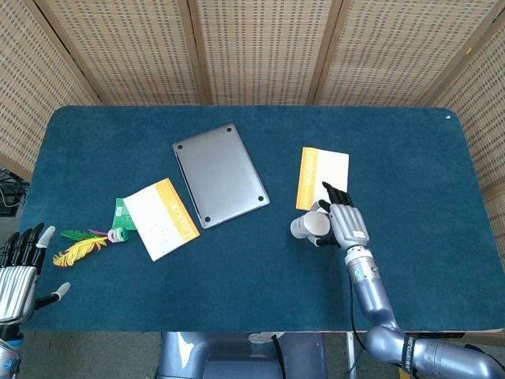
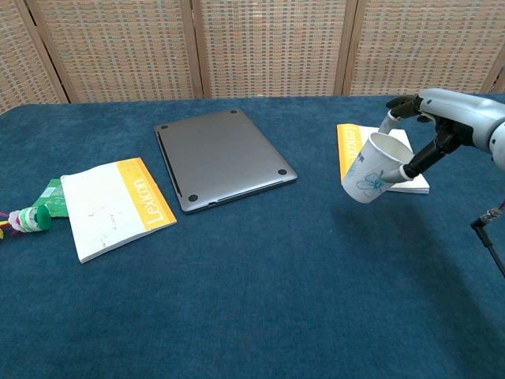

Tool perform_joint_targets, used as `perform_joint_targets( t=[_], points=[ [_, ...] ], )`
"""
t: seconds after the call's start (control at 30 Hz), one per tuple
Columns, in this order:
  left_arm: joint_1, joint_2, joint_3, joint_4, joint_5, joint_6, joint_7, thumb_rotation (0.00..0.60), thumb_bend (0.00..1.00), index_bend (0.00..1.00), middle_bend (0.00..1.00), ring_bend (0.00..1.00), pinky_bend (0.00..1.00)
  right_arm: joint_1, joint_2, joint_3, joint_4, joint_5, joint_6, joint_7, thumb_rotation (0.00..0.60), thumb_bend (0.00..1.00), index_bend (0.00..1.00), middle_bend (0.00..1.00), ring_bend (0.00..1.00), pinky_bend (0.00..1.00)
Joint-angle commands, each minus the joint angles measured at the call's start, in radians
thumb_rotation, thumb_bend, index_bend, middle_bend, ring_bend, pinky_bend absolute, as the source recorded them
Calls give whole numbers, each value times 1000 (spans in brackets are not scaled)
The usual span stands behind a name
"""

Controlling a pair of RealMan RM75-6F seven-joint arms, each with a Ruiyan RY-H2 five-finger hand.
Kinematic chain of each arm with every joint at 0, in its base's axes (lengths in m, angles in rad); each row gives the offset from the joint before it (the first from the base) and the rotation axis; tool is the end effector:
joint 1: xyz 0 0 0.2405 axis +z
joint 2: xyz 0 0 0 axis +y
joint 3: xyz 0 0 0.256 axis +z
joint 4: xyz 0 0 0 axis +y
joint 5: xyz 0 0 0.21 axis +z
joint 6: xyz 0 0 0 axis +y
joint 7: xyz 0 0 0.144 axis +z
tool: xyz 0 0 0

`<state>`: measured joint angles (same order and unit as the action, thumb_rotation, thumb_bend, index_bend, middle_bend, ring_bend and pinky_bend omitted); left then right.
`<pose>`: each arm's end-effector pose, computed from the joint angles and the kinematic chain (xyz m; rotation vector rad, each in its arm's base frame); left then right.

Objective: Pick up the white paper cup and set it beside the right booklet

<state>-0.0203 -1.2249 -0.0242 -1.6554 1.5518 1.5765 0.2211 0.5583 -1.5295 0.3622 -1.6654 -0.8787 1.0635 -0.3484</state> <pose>-0.2932 0.1550 0.1293 -1.3765 -0.8224 -0.8666 -0.1687 -0.3318 0.0201 1.4217 -1.3286 1.0302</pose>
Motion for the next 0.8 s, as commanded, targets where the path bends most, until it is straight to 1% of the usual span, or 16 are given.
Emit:
perform_joint_targets(
  t=[0.03,0.17,0.43,0.67,0.8],
  points=[
    [-1,-3,-2,4,-3,-1,6,600,146,0,0,0,0,26,-38,9,73,17,-25,48,600,327,433,0,0,0],
    [-3,-7,-1,8,-2,-5,12,600,147,0,0,0,0,35,-60,-8,123,17,-29,67,600,327,433,0,0,0],
    [-2,-9,0,7,-1,-1,15,600,147,0,0,0,0,39,-72,-28,175,35,-43,94,600,327,433,0,0,0],
    [-2,-11,2,6,2,-1,23,600,147,0,0,0,0,30,-72,-54,230,57,-43,93,600,328,432,0,0,0],
    [-1,-13,2,7,3,0,23,600,146,0,0,0,0,24,-69,-68,253,69,-37,79,600,328,415,0,0,0]
  ],
)
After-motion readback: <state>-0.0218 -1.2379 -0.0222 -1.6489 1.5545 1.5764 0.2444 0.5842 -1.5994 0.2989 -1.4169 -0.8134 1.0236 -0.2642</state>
